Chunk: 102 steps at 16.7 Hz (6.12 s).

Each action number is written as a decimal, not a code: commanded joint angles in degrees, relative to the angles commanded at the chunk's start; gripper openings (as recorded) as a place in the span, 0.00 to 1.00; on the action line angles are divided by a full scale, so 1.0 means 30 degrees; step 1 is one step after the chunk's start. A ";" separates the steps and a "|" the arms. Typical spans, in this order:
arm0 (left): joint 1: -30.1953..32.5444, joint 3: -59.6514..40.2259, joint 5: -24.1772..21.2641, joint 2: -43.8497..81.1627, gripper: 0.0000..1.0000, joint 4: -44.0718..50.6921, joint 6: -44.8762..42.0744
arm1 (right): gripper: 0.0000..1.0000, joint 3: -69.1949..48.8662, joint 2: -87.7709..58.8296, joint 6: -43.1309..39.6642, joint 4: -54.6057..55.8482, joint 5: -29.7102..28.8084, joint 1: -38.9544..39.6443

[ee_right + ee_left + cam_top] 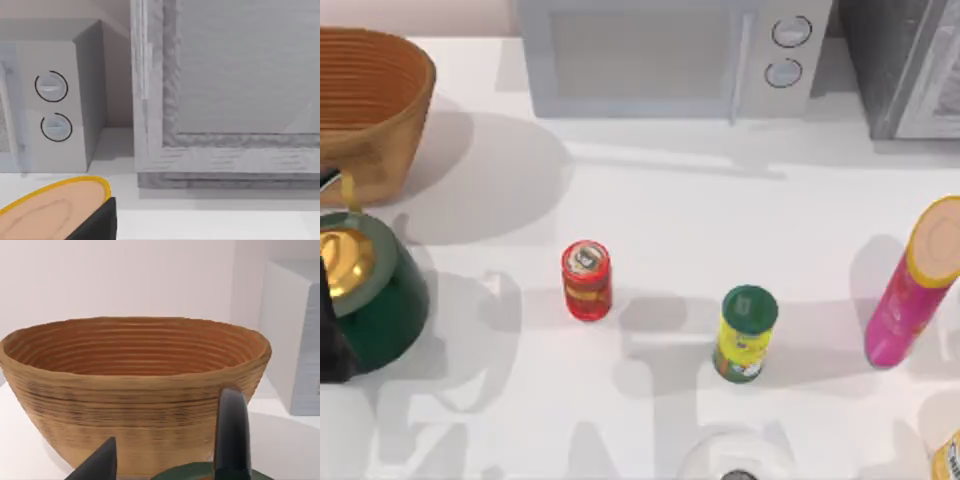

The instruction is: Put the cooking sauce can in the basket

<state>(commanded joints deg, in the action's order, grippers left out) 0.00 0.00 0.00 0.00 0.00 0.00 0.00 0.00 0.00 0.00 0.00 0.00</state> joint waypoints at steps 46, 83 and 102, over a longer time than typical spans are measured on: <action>0.6123 -1.8603 -1.4528 3.7837 1.00 0.1883 -1.8318 | 1.00 0.0000 0.0000 0.0000 0.0000 0.0000 0.0000; 0.2950 -2.4915 -0.9671 3.4120 0.00 0.4717 -1.0964 | 1.00 0.0000 0.0000 0.0000 0.0000 0.0000 0.0000; -0.2575 -2.9919 -0.2054 3.3539 0.00 0.9664 -0.2001 | 1.00 0.0000 0.0000 0.0000 0.0000 0.0000 0.0000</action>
<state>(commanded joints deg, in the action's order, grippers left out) -7.73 -89.76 -6.16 100.62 28.99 -6.00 0.00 0.00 0.00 0.00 0.00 0.00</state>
